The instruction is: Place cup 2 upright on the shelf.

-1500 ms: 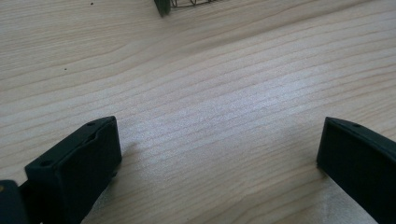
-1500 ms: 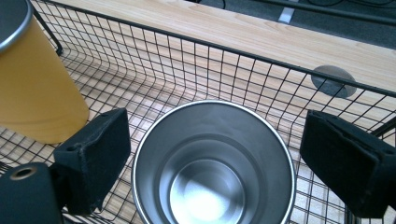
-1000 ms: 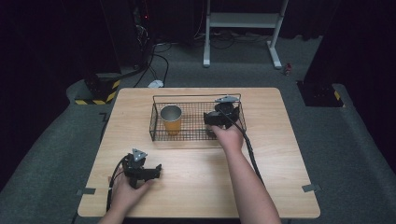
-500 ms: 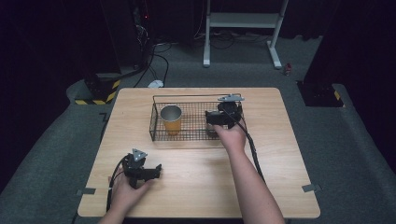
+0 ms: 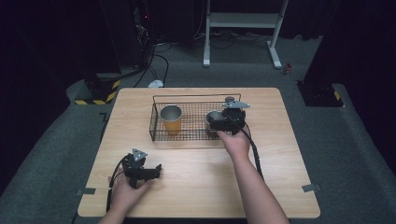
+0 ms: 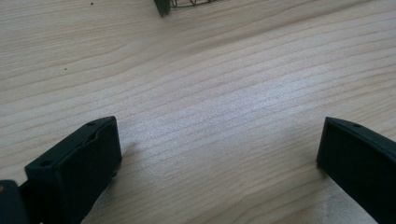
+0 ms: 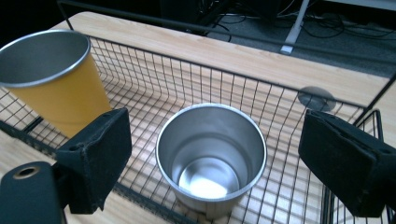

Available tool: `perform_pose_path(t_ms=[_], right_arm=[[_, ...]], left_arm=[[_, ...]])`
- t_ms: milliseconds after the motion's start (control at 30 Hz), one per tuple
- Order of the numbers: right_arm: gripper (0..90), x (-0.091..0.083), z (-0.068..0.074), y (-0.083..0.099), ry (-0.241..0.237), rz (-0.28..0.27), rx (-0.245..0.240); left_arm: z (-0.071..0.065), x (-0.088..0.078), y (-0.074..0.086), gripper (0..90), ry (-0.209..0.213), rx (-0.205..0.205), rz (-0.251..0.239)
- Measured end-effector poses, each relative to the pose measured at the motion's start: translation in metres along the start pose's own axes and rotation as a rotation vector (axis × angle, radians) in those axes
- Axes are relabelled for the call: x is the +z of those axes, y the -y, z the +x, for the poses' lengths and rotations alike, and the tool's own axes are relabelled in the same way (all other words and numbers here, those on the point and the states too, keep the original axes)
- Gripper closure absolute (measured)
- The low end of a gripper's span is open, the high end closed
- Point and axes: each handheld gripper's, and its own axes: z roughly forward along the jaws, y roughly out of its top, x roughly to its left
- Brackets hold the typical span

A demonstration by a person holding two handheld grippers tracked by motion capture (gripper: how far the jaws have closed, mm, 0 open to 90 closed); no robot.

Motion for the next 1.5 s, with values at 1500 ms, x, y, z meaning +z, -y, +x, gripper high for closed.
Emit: perform_pose_path(t_ms=[1500], right_arm=[[9.6,-0.095,-0.04,0.111,0.076,-0.002,-0.03]], left_arm=[[0.0,0.0,0.0,0.2,-0.001,-0.001,-0.002]])
